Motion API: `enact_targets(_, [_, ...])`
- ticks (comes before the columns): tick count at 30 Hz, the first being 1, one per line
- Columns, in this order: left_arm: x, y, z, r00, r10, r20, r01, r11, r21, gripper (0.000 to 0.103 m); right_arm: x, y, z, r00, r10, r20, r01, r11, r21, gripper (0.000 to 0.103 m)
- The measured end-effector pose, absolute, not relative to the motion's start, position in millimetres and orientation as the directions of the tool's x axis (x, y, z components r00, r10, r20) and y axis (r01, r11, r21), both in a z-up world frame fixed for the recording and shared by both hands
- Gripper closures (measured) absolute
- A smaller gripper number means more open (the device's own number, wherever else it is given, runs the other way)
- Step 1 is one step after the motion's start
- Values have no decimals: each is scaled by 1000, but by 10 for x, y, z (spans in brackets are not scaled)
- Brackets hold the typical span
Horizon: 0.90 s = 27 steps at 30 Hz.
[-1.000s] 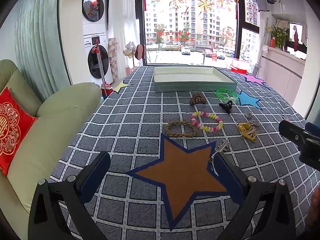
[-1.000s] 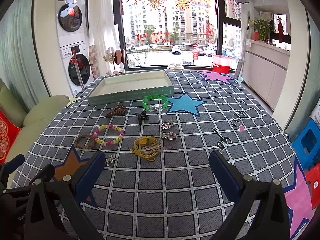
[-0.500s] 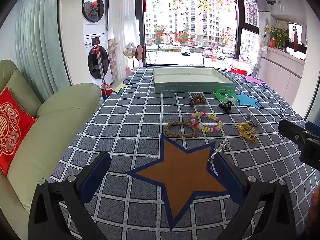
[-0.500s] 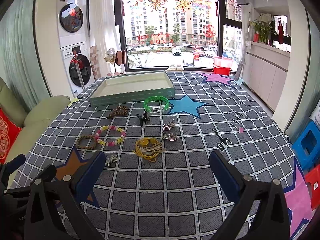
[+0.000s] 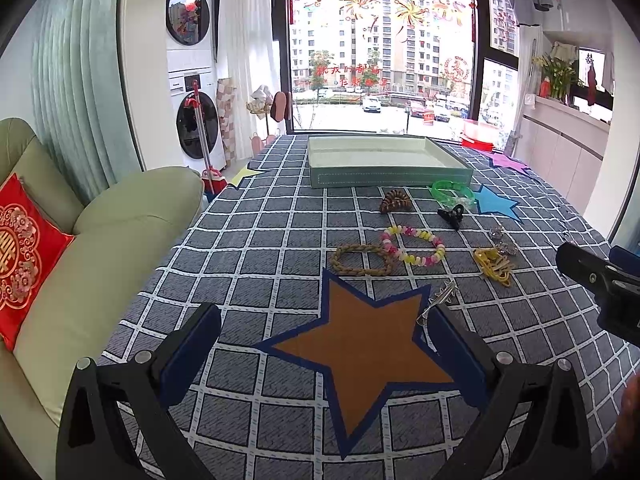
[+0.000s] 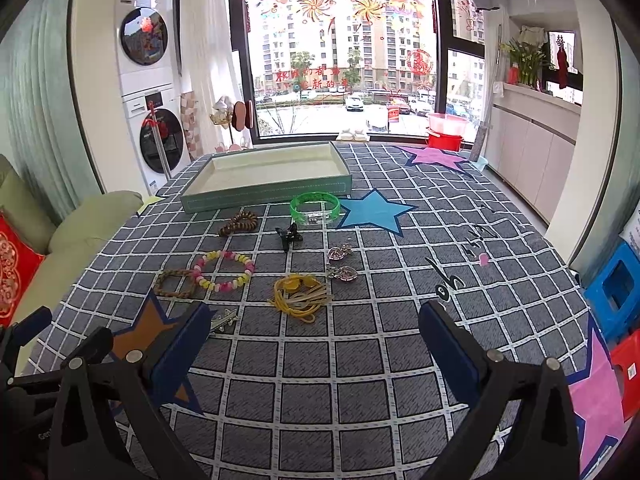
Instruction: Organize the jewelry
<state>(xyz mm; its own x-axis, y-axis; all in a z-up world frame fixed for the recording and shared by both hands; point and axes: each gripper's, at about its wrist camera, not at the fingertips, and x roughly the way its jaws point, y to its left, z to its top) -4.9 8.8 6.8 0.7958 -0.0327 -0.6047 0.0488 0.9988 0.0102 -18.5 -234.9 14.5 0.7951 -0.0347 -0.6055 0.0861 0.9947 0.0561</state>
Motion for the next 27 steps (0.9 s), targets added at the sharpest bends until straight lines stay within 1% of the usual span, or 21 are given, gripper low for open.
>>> enact_targets(27, [-52,98,72,796,-35,-604,51,999,9,0,-184,-2335,137,794,-31,-607,86,994,61,0])
